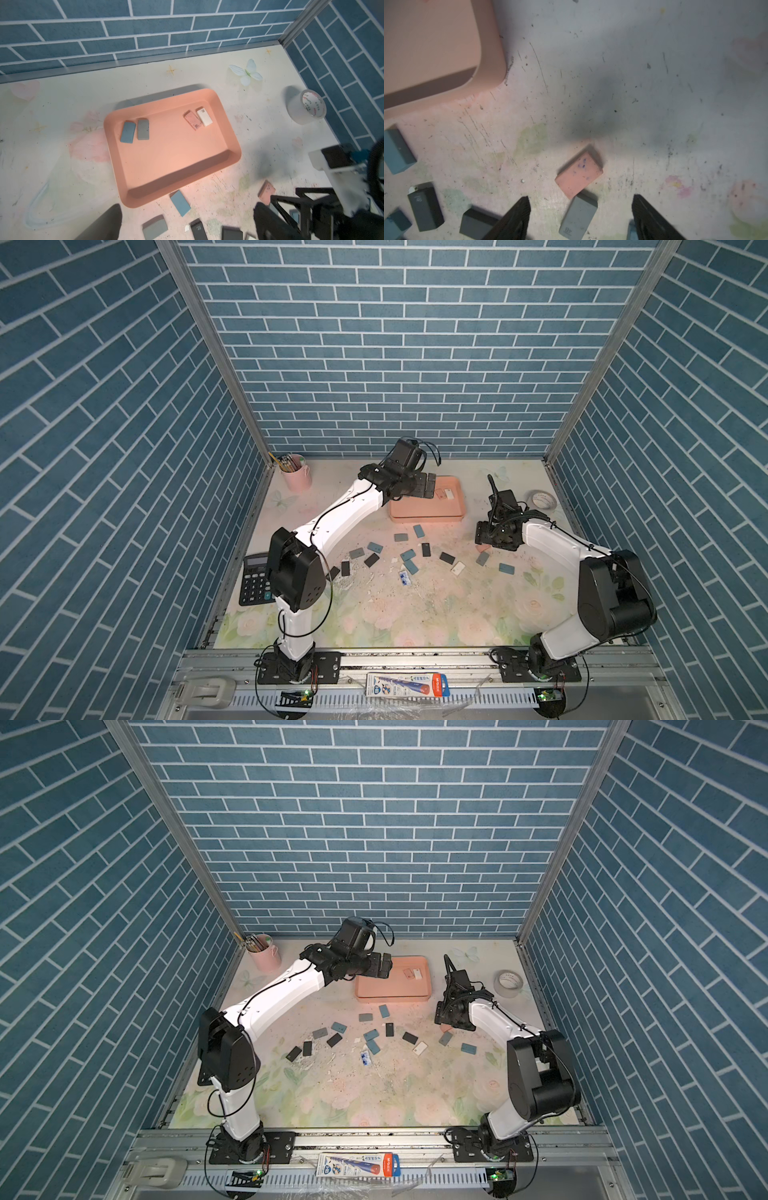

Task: Put the eraser in the storage box
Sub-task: Pick up the eraser from the center of the board.

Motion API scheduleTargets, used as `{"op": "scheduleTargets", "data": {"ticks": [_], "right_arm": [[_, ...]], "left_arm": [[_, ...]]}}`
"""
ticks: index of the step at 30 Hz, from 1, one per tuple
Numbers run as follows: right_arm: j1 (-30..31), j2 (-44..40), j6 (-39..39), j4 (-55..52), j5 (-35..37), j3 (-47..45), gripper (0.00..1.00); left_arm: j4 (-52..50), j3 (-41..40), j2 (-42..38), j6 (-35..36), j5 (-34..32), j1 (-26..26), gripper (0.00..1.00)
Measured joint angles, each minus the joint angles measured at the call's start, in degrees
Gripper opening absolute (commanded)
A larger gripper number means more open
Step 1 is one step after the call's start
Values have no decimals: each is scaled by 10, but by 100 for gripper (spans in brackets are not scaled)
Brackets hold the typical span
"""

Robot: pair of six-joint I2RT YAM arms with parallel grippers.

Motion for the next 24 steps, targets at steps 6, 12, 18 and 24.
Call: {"op": "scheduleTargets", "data": {"ticks": [6, 12, 18, 24], "right_arm": [[0, 24, 50, 16, 5, -2, 77], [0, 32, 90, 30, 13, -12, 70], [7, 56, 118, 41, 20, -14, 63], [22, 87, 126, 46, 43, 12, 53]], "left_arm": [[37, -115, -96, -2, -26, -31, 100], [59, -179, -152, -1, -58, -41, 100], [69, -206, -173, 3, -79, -41, 100], [75, -213, -183, 12, -101, -42, 100]]}}
